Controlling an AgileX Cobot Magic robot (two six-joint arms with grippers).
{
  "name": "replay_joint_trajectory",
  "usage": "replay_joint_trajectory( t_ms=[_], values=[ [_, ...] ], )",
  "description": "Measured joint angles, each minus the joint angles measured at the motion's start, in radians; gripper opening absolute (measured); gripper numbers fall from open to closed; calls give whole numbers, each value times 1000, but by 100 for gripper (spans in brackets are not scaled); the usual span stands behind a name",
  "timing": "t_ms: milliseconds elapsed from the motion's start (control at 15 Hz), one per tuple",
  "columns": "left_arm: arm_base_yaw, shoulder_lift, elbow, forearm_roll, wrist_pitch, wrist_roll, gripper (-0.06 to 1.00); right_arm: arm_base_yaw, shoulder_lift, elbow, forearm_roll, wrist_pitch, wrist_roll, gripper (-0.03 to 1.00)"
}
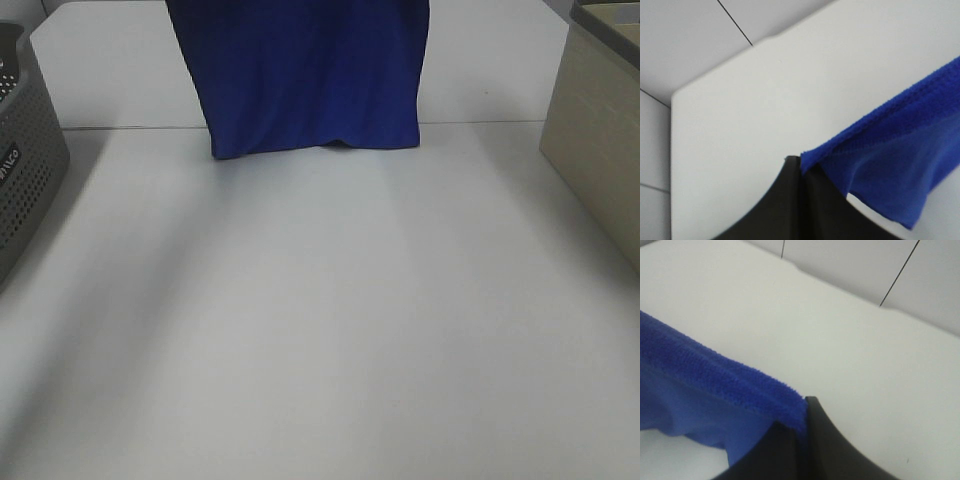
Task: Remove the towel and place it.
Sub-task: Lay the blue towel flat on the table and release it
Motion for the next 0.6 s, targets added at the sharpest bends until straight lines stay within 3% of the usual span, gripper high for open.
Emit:
replay_joint_trajectory(
  t_ms=[67,267,400,600],
  values=[
    [0,0,0,-29,82,0,0,0,0,0,9,100,0,0],
    [1,0,3,-110,136,-21,0,-3,0,0,18,347,0,0],
    [1,-11,59,-145,138,-52,0,-10,-2,0,13,375,3,0],
    [1,-107,291,-156,135,-77,0,-11,-50,78,45,375,18,0]
  ],
)
